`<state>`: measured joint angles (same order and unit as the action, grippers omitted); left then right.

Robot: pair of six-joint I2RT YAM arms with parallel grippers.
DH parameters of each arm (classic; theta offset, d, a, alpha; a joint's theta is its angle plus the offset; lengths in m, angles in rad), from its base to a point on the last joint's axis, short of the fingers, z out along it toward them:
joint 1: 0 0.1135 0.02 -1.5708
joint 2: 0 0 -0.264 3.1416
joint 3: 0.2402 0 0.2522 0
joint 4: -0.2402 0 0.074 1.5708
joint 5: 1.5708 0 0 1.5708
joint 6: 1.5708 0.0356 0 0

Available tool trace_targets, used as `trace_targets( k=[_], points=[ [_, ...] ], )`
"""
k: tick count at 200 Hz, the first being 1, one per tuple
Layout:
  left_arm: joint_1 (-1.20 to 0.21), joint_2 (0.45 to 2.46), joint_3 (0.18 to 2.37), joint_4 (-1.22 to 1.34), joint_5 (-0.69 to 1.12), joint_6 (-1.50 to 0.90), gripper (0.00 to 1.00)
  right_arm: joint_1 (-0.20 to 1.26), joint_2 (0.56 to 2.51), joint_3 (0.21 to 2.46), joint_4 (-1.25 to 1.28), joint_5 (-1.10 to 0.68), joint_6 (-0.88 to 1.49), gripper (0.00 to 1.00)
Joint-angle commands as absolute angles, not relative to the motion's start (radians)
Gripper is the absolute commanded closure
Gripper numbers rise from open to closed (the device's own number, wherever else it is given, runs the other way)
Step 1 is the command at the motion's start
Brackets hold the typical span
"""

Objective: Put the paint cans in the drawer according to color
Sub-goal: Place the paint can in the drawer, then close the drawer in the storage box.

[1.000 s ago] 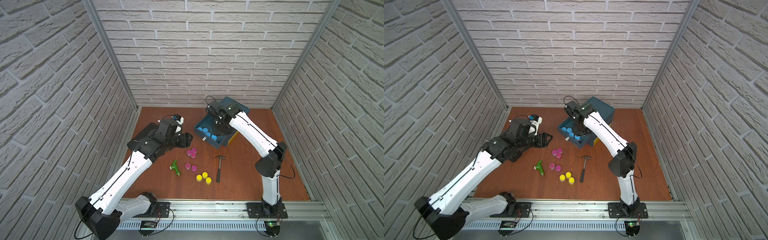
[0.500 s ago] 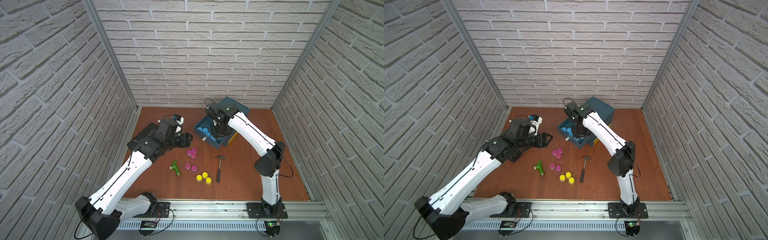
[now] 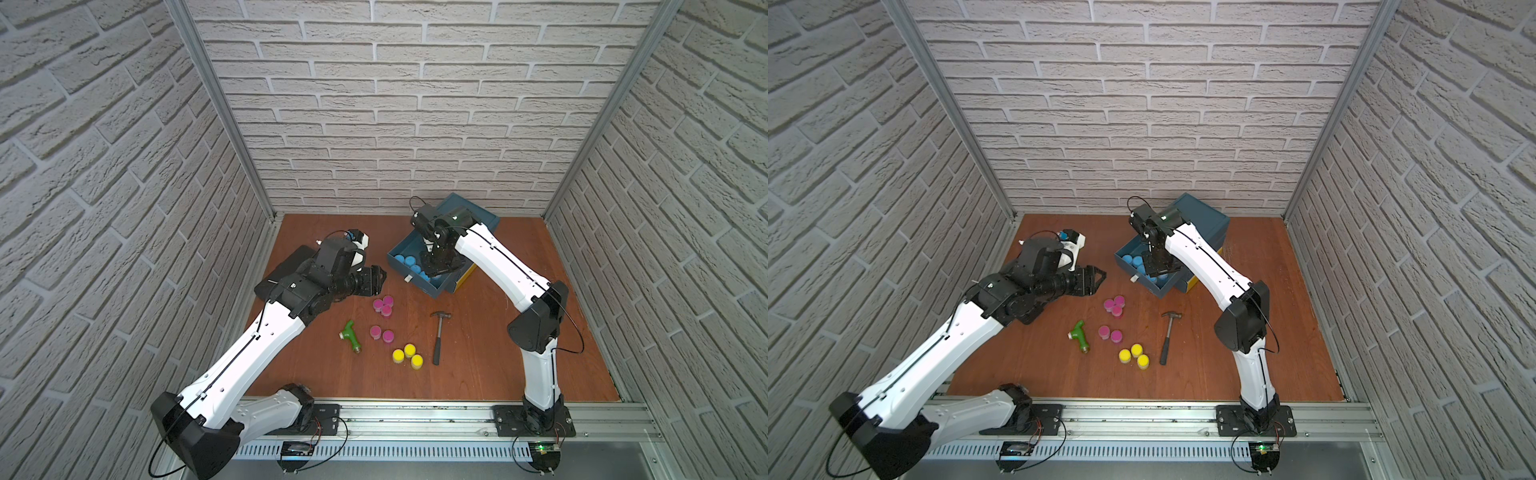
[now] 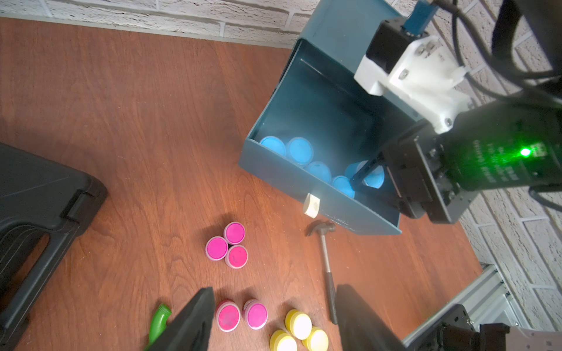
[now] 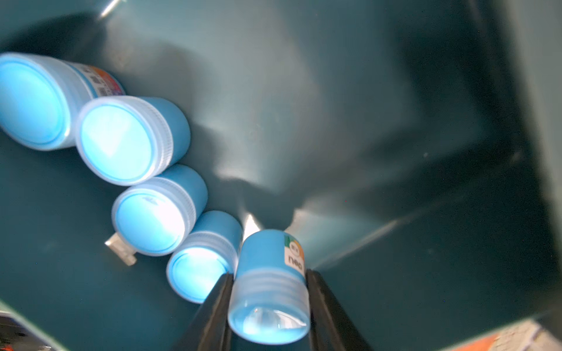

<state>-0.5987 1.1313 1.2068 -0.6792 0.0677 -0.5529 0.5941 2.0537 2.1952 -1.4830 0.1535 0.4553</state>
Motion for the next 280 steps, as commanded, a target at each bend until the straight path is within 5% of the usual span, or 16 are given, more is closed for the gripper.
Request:
trace_targets(
  k=[1, 72, 174, 280],
  points=[
    [-0.610, 1.141, 1.228, -0.637, 0.069, -0.553, 0.33, 0.585, 2.058, 2.208, -1.476, 0.158, 0.446, 0.49],
    [-0.609, 1.176, 1.151, -0.514, 0.184, -0.679, 0.36, 0.578, 2.008, 2.291, -1.465, 0.160, 0.455, 0.50],
    [-0.492, 1.261, 0.829, 0.047, 0.451, -1.230, 0.38, 0.524, 1.737, 2.119, -1.354, 0.071, 0.499, 0.54],
    [-0.527, 1.378, 0.779, 0.285, 0.521, -1.431, 0.52, 0.509, 1.728, 2.120, -1.361, 0.052, 0.497, 0.56]
  ],
)
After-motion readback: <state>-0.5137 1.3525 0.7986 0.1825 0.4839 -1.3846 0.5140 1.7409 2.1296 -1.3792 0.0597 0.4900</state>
